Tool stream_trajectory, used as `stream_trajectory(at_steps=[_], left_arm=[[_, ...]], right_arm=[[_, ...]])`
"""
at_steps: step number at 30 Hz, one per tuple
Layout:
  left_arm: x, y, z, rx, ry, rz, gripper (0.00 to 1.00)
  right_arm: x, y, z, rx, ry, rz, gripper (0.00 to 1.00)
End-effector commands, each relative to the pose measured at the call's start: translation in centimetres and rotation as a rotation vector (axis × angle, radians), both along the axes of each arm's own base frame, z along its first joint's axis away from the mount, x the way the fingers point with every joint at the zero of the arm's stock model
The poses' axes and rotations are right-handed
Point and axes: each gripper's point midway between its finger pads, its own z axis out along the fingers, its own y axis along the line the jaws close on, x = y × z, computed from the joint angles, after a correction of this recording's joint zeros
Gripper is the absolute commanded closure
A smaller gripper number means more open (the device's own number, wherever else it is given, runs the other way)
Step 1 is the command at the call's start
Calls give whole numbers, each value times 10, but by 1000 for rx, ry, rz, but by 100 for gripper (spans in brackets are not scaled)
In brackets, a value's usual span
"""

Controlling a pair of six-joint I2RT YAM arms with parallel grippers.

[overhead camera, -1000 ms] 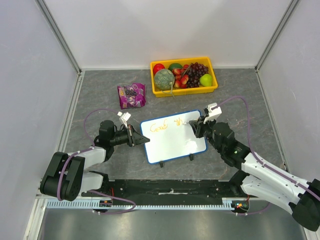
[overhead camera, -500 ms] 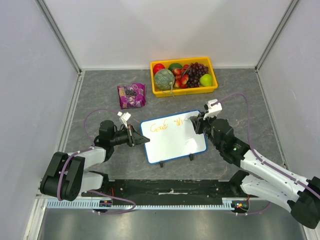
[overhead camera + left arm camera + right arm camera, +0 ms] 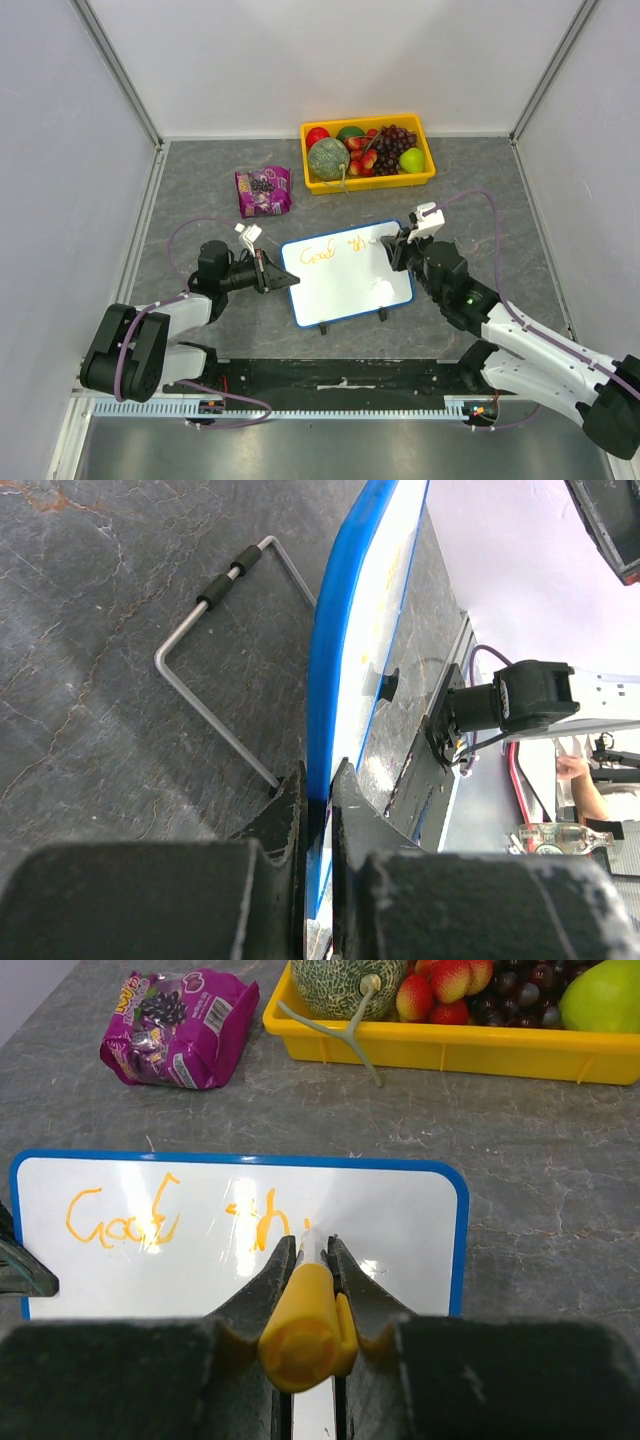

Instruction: Write a sentence on the whiteboard

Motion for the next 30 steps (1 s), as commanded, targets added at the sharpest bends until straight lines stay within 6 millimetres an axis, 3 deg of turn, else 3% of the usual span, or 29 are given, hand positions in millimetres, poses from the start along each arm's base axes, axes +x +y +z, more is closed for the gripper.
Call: stream_trajectory(at_steps=[1,6,10,21,24,30], left_arm=[[18,17,-29,116,45,143,98],[18,18,-30,117,45,145,98],[19,18,-29,117,43,147,98],[18,18,-30,117,45,145,98],[18,17,-29,116,45,144,98],[18,17,-29,116,45,144,98]], right_arm=[[-8,-7,-16,-22,30,1,100],[-14,-9,-32,-27,63,14,100],[-14,-7,-27,-13,54,18,100],[4,3,54,95,-96,-1,100],[11,5,54,68,-93,-11,100],[17,5,26,15,-48,-34,100]])
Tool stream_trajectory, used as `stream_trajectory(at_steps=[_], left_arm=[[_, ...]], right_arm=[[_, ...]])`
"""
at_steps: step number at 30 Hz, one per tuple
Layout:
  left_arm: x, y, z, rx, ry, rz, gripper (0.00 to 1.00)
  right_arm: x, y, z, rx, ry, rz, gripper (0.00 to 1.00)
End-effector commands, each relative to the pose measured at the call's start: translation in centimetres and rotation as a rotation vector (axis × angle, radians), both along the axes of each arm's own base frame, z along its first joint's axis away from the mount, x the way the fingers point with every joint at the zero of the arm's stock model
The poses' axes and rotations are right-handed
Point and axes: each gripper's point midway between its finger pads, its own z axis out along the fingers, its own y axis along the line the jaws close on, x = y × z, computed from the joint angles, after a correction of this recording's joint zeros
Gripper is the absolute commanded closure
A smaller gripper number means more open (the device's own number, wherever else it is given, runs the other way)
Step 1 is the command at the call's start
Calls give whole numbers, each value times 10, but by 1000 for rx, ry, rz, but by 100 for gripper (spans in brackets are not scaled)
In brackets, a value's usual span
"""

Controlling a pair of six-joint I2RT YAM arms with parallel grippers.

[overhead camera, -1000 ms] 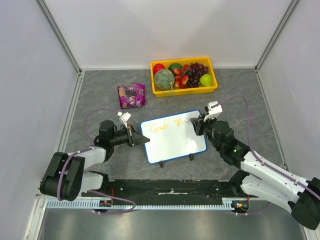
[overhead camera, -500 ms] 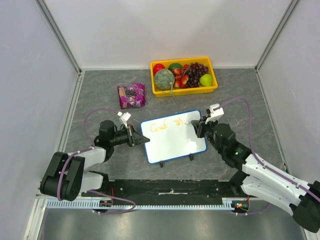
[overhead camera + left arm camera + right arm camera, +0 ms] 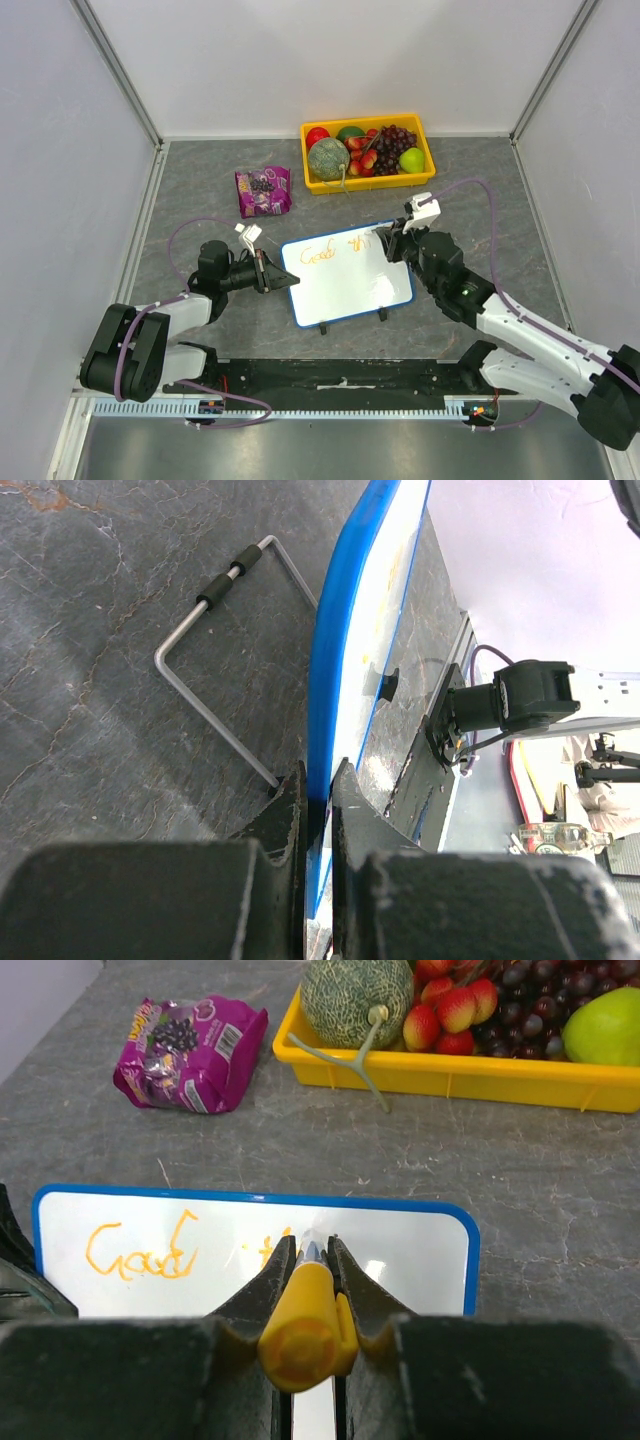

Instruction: Write a sentence on the whiteboard

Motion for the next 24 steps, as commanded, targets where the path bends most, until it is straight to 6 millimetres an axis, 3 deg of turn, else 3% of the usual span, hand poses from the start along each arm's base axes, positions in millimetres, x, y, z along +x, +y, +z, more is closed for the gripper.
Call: stream_trajectory(at_steps=[1,10,19,24], left_arm=[[18,18,-29,116,44,144,98],[19,18,-30,119,47,145,98],[19,17,-31,120,51,145,98],[19,18,-31,120,50,145,98]], right_arm=[[7,-4,1,-6,-19,-36,100],[6,-12,-31,-66,33,-65,100],[-4,-26,10,30,-54,-92,100],[-5,-32,9,2,-57,-105,100]])
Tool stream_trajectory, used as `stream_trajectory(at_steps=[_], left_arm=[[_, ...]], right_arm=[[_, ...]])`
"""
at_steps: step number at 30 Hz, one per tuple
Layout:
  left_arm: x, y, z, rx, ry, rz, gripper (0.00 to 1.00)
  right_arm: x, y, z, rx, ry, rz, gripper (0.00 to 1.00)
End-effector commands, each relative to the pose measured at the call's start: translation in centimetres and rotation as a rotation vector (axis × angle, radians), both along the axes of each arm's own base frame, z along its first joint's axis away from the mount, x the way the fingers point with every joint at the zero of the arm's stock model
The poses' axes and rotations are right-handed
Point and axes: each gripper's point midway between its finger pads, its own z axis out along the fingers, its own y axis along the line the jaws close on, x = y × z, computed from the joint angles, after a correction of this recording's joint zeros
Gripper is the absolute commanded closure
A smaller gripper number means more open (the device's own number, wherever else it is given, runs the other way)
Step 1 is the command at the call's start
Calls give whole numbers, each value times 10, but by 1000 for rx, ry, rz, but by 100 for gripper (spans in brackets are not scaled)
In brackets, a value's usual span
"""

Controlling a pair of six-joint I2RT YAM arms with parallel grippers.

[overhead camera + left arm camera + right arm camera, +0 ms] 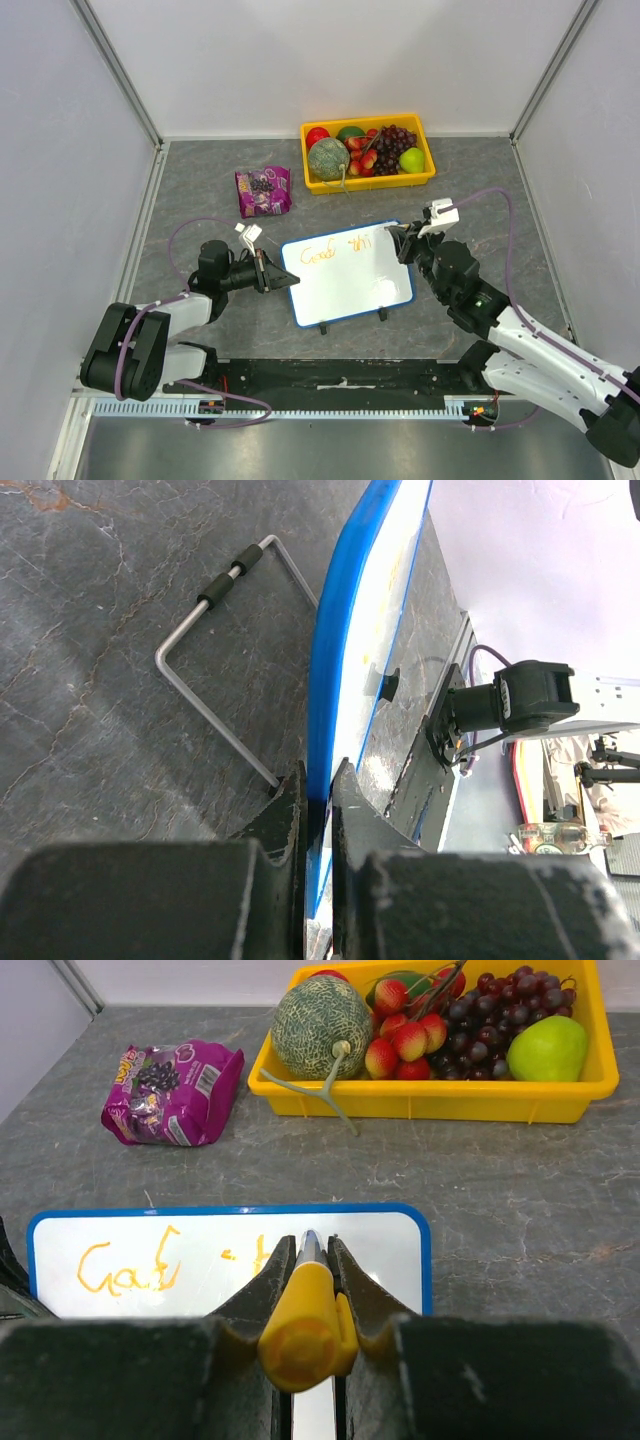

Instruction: Write a sentence on the whiteboard

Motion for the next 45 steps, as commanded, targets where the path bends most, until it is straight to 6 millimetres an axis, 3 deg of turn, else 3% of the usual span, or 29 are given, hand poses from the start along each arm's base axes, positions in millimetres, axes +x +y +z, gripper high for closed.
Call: stream_trajectory(at_steps=[1,11,17,31,36,45], left_arm=[[18,18,-31,119,50,145,98],[18,17,-31,119,48,142,98],[18,17,-30,116,49,140,98],[18,17,-30,117,47,141,98],[18,17,-30,117,47,141,98],[17,17,-30,117,47,139,98]], right_arm=[[1,-8,-1,-28,-5,-32,100],[4,8,-26,-45,41,23,100],[4,8,-39,-59,63,22,100],[-16,0,-66,-69,135,55,100],[-17,-3,-67,-62,132,43,100],[1,-3,-37,-42,61,-18,100]])
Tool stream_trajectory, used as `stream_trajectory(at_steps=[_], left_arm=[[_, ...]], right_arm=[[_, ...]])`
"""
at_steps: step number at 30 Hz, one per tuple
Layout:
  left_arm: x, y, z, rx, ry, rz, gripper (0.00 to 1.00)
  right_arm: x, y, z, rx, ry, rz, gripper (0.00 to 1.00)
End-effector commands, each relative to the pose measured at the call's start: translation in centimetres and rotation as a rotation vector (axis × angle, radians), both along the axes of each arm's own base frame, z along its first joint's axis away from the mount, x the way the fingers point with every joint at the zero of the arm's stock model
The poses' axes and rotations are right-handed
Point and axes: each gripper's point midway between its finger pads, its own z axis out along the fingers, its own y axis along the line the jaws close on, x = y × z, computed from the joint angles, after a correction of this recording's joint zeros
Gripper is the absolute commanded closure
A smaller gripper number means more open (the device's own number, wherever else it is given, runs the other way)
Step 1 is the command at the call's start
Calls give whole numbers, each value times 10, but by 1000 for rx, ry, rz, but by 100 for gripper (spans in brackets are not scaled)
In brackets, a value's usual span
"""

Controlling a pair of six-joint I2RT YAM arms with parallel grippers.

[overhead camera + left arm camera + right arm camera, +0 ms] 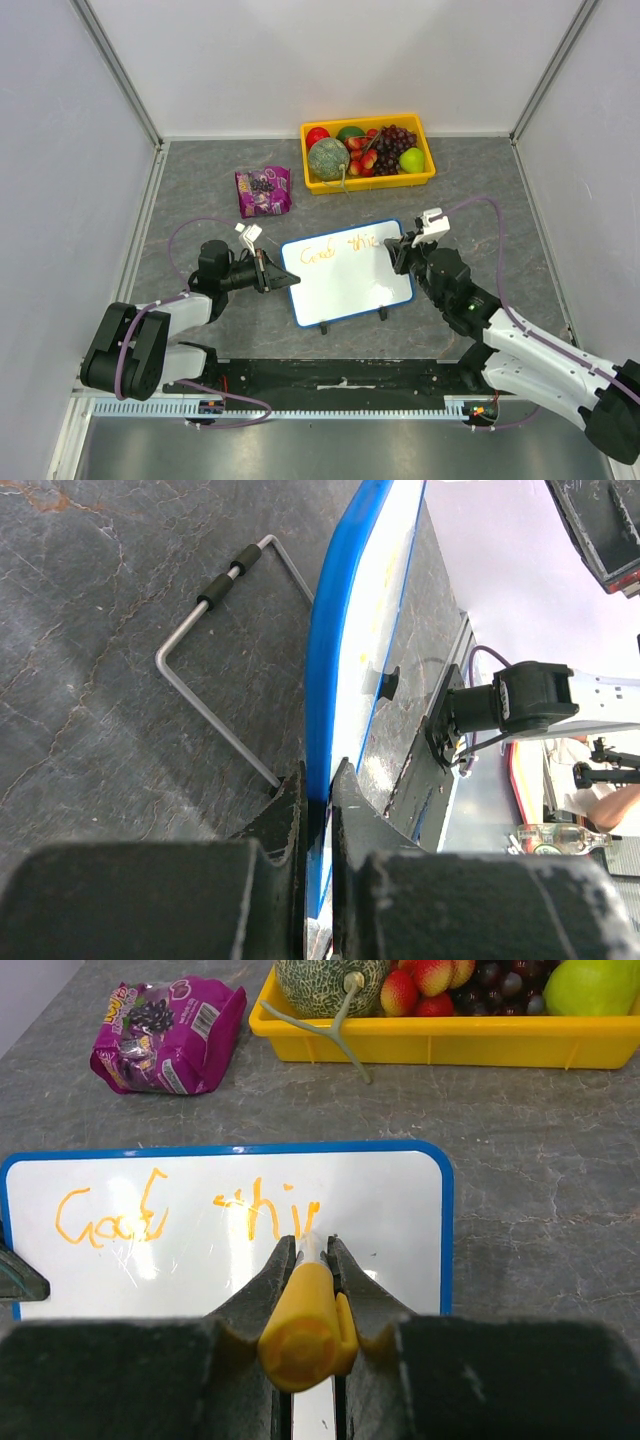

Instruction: Write a sentence on the whiteboard

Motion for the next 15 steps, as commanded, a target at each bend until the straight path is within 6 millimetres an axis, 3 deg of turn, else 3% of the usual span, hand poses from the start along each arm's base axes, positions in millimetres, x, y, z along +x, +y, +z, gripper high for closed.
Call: stream_trajectory(at_steps=[1,9,15], left_arm=[[17,17,-30,117,45,139,98],[17,17,-30,116,46,139,98],[17,17,-30,116,46,139,98]], right_arm=[[12,-6,7,-32,-11,-62,100],[22,-9,18,-59,-33,-97,100],[23,-14,10,-84,-14,-112,100]])
